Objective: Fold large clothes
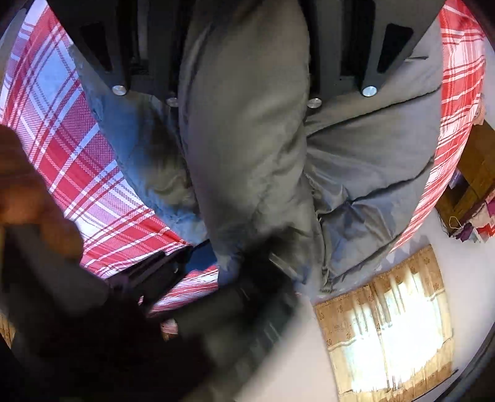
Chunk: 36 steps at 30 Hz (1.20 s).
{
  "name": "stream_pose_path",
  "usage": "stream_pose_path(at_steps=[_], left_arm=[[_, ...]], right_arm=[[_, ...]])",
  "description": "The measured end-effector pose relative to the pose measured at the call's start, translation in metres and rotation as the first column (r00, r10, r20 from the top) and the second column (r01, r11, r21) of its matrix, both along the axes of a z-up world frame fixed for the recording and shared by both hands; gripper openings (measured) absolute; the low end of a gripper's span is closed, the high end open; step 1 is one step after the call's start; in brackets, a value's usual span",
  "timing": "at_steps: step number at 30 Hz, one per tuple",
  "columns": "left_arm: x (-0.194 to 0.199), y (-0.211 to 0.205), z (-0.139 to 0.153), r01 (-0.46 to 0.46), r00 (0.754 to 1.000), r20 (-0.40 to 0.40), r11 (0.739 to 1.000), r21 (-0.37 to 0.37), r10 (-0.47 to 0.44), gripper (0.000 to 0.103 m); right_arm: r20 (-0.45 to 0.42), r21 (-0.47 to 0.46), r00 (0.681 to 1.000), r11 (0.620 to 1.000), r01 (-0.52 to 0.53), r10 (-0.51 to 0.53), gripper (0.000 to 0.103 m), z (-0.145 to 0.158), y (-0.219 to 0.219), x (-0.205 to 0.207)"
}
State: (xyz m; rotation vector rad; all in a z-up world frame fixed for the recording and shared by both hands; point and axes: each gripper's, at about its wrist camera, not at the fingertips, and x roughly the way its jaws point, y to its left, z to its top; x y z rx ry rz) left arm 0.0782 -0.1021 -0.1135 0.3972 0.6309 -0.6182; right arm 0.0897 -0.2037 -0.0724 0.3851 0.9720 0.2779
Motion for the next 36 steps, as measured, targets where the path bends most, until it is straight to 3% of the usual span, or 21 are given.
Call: stream_pose_path(at_steps=[3,7,10,13,17,19,21,24,27,30,32,36], left_arm=[[-0.005,0.006,0.008,0.029,0.999,-0.028,1.0,0.001,-0.029,0.048],[-0.035,0.016,0.019,0.089,0.996,0.018,0.993,0.084,-0.091,0.05],[-0.059,0.038,0.027,0.123,0.992,0.014,0.989,0.087,-0.124,0.051],[-0.069,0.077,0.046,0.137,0.987,-0.082,0.989,-0.048,-0.141,0.051],[-0.044,0.135,0.087,0.058,0.958,-0.252,0.955,-0.29,-0.135,0.056],[-0.019,0.159,0.099,-0.046,0.965,-0.26,0.943,-0.328,-0.043,0.068],[0.013,0.174,0.104,-0.142,0.965,-0.255,0.929,-0.34,0.054,0.069],[0.067,0.185,0.093,-0.234,0.94,-0.321,0.898,-0.373,0.111,0.069],[0.111,0.163,0.066,-0.276,0.907,-0.401,0.9,-0.337,0.128,0.069],[0.125,0.137,0.039,-0.274,0.876,-0.477,0.891,-0.363,0.075,0.069],[0.12,0.126,0.034,-0.281,0.873,-0.483,0.885,-0.373,0.073,0.069],[0.104,0.109,0.032,-0.258,0.894,-0.439,0.904,-0.341,0.09,0.069]], right_arm=[[0.0,0.012,1.0,1.0,0.009,-0.009,0.022,-0.011,-0.008,-0.005],[-0.006,0.057,1.0,0.998,0.03,-0.03,0.018,-0.021,-0.02,-0.012],[-0.001,0.057,1.0,0.998,0.021,-0.021,0.017,-0.025,-0.022,-0.013],[0.009,0.036,1.0,0.999,0.008,-0.009,0.017,-0.026,-0.021,-0.015],[0.059,0.028,0.998,0.999,-0.028,0.027,0.016,-0.022,-0.028,-0.027],[0.096,0.05,0.995,0.998,-0.043,0.038,0.016,-0.02,-0.034,-0.038],[0.117,0.079,0.992,0.996,-0.047,0.037,0.016,-0.021,-0.04,-0.049],[0.109,0.102,0.994,0.994,-0.035,0.024,0.016,-0.029,-0.047,-0.06],[0.1,0.141,0.995,0.99,-0.029,0.015,0.016,-0.037,-0.055,-0.063],[0.074,0.199,0.997,0.98,-0.014,-0.001,0.017,-0.048,-0.063,-0.063],[0.055,0.214,0.998,0.977,0.0,-0.012,0.019,-0.054,-0.068,-0.063],[0.01,0.299,1.0,0.954,0.023,-0.027,0.019,-0.072,-0.076,-0.054]])
